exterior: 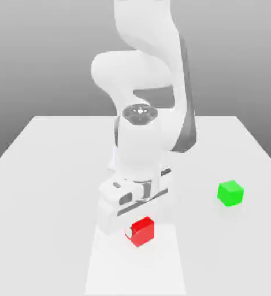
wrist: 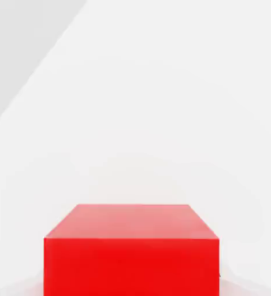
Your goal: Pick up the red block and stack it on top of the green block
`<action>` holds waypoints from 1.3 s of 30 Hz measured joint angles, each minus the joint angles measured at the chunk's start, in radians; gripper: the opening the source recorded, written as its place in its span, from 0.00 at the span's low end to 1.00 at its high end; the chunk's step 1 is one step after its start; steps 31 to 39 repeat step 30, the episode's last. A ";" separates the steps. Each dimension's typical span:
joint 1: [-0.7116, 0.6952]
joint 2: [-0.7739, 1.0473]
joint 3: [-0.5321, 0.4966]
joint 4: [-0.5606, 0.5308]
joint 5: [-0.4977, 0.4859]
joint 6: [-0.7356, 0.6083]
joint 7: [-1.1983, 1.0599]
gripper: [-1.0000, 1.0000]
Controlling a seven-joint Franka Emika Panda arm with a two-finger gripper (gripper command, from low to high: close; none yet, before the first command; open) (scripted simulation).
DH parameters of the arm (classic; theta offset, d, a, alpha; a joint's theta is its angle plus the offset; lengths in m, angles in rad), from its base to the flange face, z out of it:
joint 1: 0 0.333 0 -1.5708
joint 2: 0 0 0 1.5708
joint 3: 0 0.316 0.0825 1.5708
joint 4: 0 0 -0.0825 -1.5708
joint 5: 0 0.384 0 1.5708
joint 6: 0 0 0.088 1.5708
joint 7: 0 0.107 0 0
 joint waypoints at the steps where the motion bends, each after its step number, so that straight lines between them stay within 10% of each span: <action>1: -0.004 -0.035 -0.002 -0.005 -0.014 -0.030 0.010 0.00; 18: 0.590 -0.335 0.297 -0.080 0.111 -0.252 -0.453 0.00; 26: 0.608 -0.121 0.353 -0.078 -0.001 -0.044 -0.424 0.00; 27: 0.613 -0.085 0.343 -0.077 -0.034 -0.010 -0.401 1.00; 39: 0.602 -0.085 0.343 -0.077 -0.034 -0.010 -0.401 1.00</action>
